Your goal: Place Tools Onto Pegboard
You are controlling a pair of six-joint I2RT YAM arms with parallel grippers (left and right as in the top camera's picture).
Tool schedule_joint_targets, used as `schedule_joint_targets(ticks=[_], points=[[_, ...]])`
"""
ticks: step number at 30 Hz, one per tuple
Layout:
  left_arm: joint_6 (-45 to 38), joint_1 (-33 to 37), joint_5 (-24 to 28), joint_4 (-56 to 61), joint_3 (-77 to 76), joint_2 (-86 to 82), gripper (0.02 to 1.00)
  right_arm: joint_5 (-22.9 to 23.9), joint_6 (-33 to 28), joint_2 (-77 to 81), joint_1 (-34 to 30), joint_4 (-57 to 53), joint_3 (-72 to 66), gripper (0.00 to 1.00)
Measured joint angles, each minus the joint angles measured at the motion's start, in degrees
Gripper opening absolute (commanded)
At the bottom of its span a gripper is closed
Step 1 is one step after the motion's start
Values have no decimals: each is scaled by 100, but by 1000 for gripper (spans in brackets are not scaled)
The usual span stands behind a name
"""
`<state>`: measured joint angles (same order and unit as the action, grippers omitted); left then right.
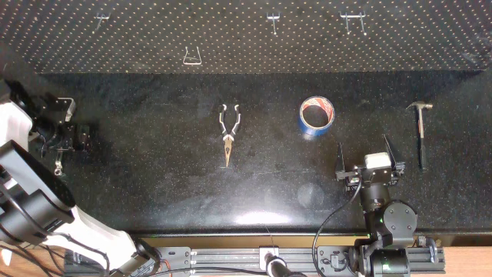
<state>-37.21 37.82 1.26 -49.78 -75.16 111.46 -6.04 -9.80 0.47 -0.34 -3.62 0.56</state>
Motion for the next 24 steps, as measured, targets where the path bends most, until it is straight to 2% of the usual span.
schedule_joint_targets(ticks=[4, 24], points=[[39, 0, 35, 17, 0, 7, 943, 0, 0, 0, 0, 0, 0, 963], [63, 26, 444, 339, -13, 52, 950, 0, 0, 0, 0, 0, 0, 963]])
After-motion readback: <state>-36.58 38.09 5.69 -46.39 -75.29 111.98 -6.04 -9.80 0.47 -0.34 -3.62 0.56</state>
